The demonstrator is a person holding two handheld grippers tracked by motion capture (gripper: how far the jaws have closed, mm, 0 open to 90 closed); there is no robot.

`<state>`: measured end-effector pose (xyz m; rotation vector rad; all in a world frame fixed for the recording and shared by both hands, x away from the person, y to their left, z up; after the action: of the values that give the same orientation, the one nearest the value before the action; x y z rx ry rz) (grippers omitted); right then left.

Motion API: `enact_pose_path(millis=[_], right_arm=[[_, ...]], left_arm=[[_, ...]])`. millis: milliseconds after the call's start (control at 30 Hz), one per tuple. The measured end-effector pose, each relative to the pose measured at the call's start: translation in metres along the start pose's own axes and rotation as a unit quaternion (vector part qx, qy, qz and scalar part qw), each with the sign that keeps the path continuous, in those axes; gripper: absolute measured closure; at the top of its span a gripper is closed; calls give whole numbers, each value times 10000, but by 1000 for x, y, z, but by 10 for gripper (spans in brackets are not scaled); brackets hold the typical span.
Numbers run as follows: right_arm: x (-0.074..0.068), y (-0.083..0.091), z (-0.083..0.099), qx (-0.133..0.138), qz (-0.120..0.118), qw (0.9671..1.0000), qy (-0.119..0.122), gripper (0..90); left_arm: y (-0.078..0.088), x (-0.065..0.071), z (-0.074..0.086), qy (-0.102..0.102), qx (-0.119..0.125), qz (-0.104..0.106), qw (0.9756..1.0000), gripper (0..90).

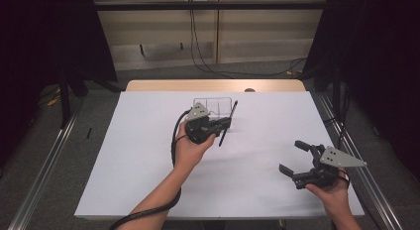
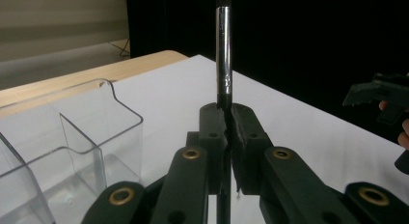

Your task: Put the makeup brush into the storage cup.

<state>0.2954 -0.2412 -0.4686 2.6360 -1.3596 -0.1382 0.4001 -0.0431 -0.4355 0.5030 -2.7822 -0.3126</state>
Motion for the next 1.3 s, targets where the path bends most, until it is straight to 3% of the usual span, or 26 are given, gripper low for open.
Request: enact_pose_path(millis=[867, 1300], right_arm=[[-1, 0, 0, -9, -21, 10000, 5, 0], [-2, 0, 0, -9, -37, 10000, 4, 0]], left_arm=[[-4, -9, -16, 0, 557, -96, 9984, 842], [-2, -16, -26, 5, 864, -196, 9961, 842]])
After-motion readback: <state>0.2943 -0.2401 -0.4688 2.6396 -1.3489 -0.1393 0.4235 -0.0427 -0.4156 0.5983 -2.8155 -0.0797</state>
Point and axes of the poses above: each handheld gripper's, and its own axes: y roughly backward along the jaws, z roughly out of its underside, x roughly to its right, the point moved 10 cm from there along -y, roughly forward along the jaws, and after that the axes turned 9 degrees about z, right-handed, at the moved point
